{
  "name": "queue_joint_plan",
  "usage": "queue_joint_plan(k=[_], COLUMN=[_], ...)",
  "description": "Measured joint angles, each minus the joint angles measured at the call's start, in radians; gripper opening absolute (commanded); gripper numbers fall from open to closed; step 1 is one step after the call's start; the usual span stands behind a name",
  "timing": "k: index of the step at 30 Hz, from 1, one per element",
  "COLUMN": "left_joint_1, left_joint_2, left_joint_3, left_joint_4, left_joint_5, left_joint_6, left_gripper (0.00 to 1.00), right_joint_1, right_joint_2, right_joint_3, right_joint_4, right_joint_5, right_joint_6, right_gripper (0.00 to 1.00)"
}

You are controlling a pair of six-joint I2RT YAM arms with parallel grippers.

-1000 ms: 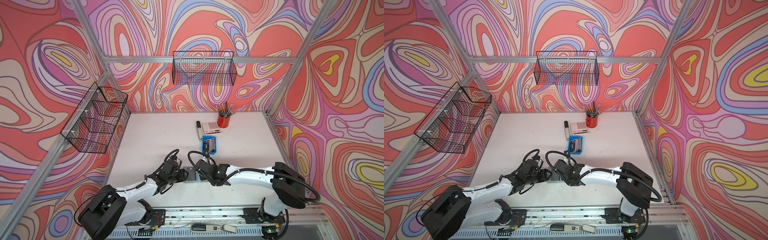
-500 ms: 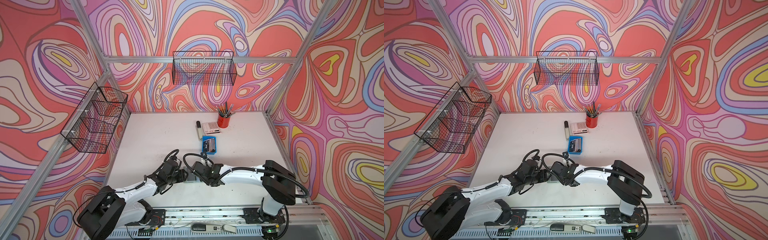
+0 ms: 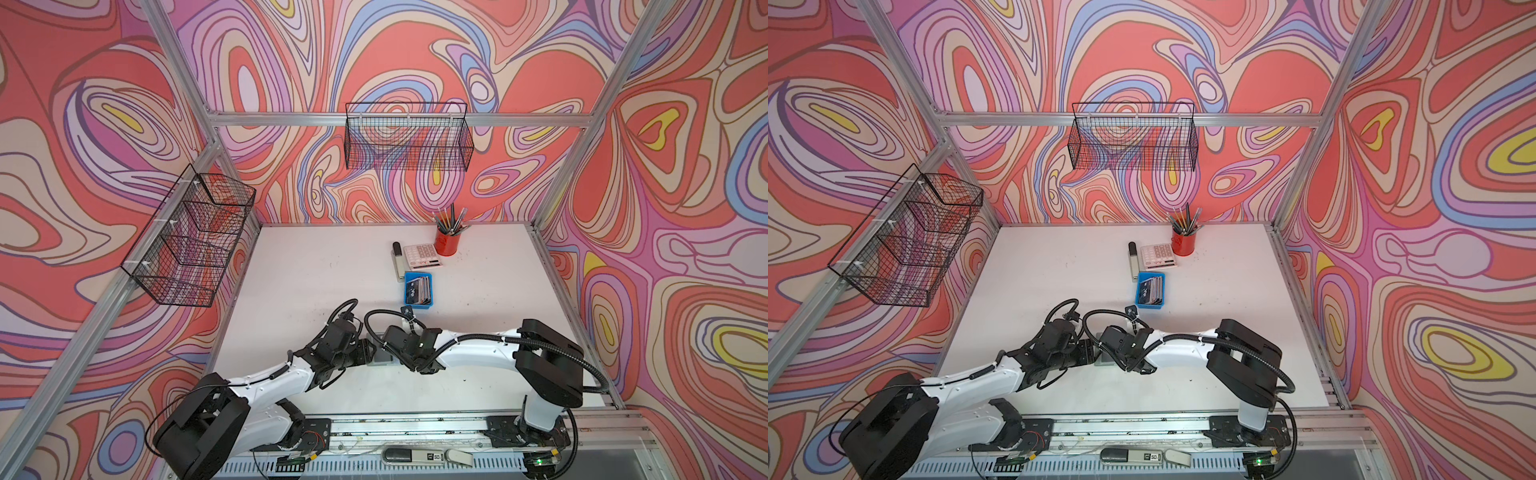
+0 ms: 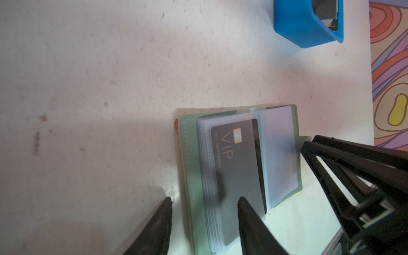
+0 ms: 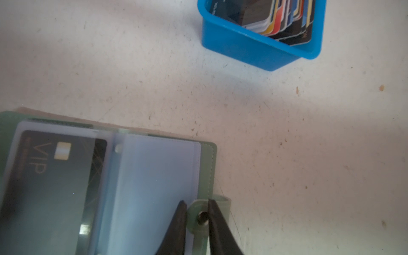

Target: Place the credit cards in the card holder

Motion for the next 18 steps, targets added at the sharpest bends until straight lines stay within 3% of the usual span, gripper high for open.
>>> queue_joint_plan(k=[12, 18], left_joint_1=[0.000, 0.000], left_joint_2=[0.000, 0.000], left_joint_3=[0.000, 0.000], left_joint_4=[0.000, 0.000], left_joint_5=[0.003, 0.004], left_joint_6=[0.000, 0.000], left_gripper=[0.50, 0.49], right_joint_1=[0.005, 0.009], right_joint_2=[0.016, 0.020], right_joint_3=[0.017, 0.025], right_joint_4=[-0.004, -0.008], right_joint_5=[-0.001, 0.004], right_joint_6=[0.000, 0.005], right_gripper=[0.35, 0.19])
